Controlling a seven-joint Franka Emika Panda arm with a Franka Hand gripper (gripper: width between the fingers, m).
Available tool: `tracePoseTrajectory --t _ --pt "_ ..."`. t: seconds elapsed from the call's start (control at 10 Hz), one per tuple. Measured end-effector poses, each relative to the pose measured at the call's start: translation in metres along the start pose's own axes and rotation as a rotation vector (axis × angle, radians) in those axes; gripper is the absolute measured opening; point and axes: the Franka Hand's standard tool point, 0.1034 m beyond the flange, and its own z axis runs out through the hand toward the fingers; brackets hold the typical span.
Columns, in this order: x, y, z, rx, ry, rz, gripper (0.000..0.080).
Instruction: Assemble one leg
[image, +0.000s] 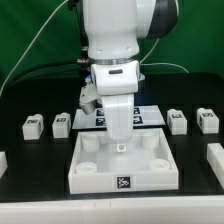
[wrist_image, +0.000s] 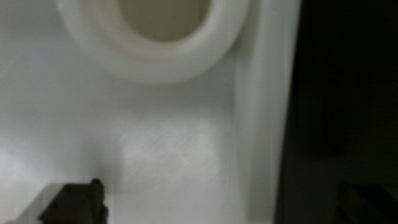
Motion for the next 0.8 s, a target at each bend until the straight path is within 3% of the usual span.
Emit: tracePoseTrajectory --t 0.2,0.3,0.4,0.5,0.7,0.8 --pt "0.0 -0.0001 0.0 0.0 0.0 0.001 0.065" --pt "-0.0001 -0.0002 0.0002 0.001 0.0 0.002 0.0561" --pt "-0.0001 -0.0003 0.0003 0.001 0.0 0.002 0.0561" --pt "-0.0002 -0.0004 0.0004 0.001 0.0 0.002 0.0342" --pt "-0.0002 -0.0006 0.0007 0.002 0.0 0.003 0.0063" --pt "-0.0004 0.0001 0.0002 -0.001 0.0 0.003 0.0063"
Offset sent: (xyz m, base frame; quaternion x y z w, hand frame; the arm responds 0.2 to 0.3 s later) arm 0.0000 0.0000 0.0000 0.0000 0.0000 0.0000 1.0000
